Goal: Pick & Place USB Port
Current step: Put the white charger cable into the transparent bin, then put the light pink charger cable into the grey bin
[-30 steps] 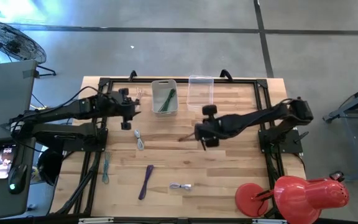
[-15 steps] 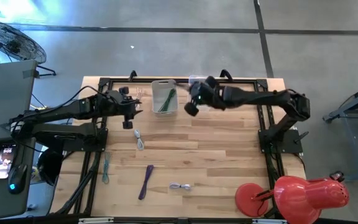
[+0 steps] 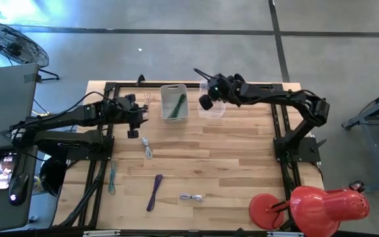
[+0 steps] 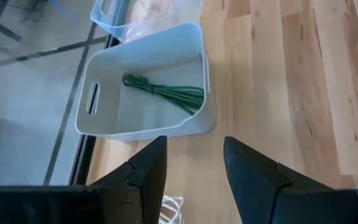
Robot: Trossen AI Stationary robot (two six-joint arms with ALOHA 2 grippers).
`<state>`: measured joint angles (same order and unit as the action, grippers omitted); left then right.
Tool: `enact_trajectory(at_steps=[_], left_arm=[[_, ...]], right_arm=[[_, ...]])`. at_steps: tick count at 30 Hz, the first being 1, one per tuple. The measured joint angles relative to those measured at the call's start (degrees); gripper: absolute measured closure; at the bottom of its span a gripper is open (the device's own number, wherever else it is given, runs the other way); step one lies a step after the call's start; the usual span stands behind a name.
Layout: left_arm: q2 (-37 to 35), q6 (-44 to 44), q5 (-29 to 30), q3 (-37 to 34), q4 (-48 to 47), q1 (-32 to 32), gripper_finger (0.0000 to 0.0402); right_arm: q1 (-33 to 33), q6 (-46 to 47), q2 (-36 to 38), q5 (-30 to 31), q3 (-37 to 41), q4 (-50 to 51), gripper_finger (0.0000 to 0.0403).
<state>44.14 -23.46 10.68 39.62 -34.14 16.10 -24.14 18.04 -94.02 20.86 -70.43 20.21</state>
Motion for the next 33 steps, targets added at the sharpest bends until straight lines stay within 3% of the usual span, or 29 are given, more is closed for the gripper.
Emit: enact_trajectory(at_steps=[3,11,19,22,28,33], left_arm=[[0.0,0.41,-0.88,0.02,-0.91,0.0,0.0247],[0.0,1.29,-1.07,0.02,-1.17,0.0,0.0247],[0.66,1.49,-1.36,-1.51,0.56,0.0,0.0247],[0.78,1.44,-2.11,-4.84,3.88,0.0,0.0247],[0.76,0.79,-2.34,-8.09,4.39,0.0,0.0247],[0.74,0.53,-2.34,-7.77,6.56,0.0,0.0247]], right_arm=[[-0.79,0.12,0.0,-0.95,2.24,-1.65,0.0372],[-1.36,-0.73,0.0,-0.55,5.54,-4.73,0.0283],[-0.14,-8.6,0.0,-4.34,5.74,-7.08,0.0229],[0.94,-11.24,0.0,-11.29,5.74,-8.71,0.0219],[4.3,-16.03,0.0,-31.37,5.74,-7.55,0.0215],[9.5,-19.62,0.0,-37.75,5.74,-4.52,0.0215]])
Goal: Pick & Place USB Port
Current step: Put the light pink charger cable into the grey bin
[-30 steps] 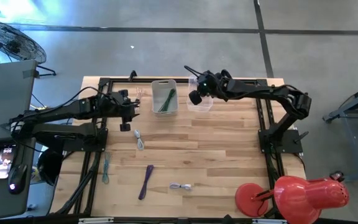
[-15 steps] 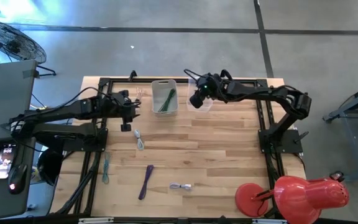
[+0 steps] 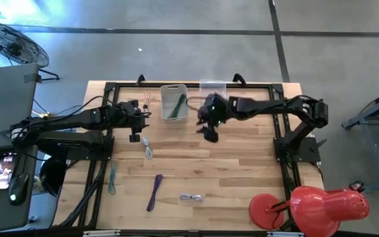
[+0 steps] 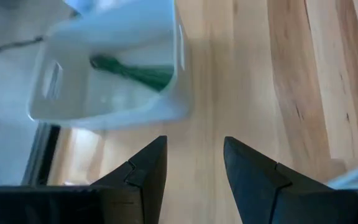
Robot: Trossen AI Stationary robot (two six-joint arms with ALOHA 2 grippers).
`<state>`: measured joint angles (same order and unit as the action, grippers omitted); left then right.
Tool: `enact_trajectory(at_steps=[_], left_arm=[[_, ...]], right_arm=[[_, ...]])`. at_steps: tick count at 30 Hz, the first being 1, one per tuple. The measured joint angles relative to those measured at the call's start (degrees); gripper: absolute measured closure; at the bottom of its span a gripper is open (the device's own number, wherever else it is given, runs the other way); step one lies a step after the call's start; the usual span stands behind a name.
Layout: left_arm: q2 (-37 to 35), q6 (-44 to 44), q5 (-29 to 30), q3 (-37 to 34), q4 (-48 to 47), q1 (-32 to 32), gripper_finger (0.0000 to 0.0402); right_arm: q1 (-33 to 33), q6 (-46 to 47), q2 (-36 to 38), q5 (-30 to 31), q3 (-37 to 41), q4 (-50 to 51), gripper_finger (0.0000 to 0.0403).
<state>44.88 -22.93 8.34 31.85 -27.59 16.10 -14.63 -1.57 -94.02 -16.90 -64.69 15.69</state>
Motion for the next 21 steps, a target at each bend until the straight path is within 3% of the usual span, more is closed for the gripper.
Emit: enact_trajectory(at_steps=[7,15,21], left_arm=[[-0.07,-5.11,0.64,2.99,4.96,0.0,0.0247],[0.53,2.51,16.2,6.87,-7.31,0.07,0.0248],[3.58,-0.57,15.62,6.89,-12.53,0.04,0.0248]], right_arm=[[7.21,-2.52,0.0,-0.05,0.0,1.83,0.0214],[11.34,-4.12,0.0,0.04,-0.02,1.89,0.0214],[11.8,-6.08,0.0,2.02,-0.02,1.97,0.0214]])
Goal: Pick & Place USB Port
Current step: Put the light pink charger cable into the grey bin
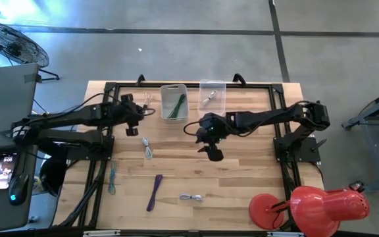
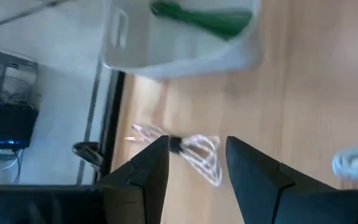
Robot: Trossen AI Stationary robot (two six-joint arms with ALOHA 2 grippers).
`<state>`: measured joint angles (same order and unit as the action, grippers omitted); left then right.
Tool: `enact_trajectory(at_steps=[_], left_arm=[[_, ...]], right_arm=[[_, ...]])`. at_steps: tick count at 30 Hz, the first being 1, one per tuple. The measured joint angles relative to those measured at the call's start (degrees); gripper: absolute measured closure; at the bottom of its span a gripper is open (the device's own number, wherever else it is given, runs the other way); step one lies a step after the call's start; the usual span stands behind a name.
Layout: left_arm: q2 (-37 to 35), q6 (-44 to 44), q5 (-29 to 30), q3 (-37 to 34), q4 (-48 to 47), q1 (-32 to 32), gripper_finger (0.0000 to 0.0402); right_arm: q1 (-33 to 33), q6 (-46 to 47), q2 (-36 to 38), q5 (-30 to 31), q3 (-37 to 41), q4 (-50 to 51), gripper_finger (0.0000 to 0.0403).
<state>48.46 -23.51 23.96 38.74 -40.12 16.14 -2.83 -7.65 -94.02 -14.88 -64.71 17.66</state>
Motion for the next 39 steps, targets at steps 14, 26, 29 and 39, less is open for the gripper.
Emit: enact_trajectory(at_steps=[14,26,29,39], left_arm=[[14.48,-3.69,2.62,-0.02,-2.01,0.02,0.0248],[21.38,-5.2,6.32,-0.04,0.28,0.02,0.0247],[22.36,-5.41,6.46,-0.04,0.41,0.02,0.0247],[25.32,-6.45,6.4,-0.04,3.12,0.02,0.0247]], right_arm=[[0.0,-0.06,0.0,1.21,-0.02,0.19,0.0214],[0.0,0.09,0.0,1.01,-0.04,0.23,0.0214],[0.0,0.1,0.0,1.01,-0.04,0.23,0.0214],[0.05,0.15,0.0,0.81,-0.04,0.3,0.0214]])
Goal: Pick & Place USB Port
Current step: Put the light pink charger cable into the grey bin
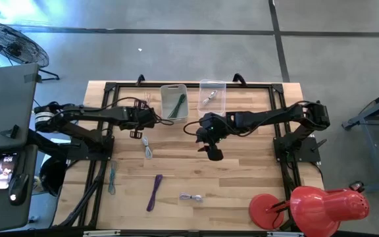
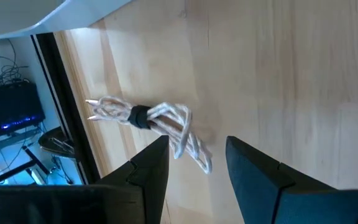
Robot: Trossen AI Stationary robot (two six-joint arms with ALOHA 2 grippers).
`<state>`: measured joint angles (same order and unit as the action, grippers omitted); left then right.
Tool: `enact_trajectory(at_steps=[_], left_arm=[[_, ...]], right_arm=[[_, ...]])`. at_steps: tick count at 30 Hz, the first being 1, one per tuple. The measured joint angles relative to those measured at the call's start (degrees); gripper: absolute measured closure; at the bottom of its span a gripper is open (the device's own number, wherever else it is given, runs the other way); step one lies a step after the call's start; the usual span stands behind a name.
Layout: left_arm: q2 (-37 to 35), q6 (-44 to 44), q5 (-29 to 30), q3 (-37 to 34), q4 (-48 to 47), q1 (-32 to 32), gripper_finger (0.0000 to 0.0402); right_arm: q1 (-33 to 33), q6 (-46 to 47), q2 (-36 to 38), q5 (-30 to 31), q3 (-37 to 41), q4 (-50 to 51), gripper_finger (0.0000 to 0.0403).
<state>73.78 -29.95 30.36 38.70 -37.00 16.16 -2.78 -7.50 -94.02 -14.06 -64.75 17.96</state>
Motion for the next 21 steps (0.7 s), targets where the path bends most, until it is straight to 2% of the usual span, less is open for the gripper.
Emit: enact_trajectory(at_steps=[14,17,21], left_arm=[[4.28,0.15,0.68,-0.02,0.33,0.0,0.0252],[4.93,0.17,2.79,-0.02,0.29,-0.02,0.0287],[4.92,0.38,3.67,-0.02,0.07,-0.02,0.0382]], right_arm=[[2.6,-0.41,0.0,-0.26,0.0,0.26,0.0214],[2.84,-0.39,0.02,-0.15,0.0,0.26,0.0214],[2.95,-0.22,0.02,-0.02,0.0,0.28,0.0214]])
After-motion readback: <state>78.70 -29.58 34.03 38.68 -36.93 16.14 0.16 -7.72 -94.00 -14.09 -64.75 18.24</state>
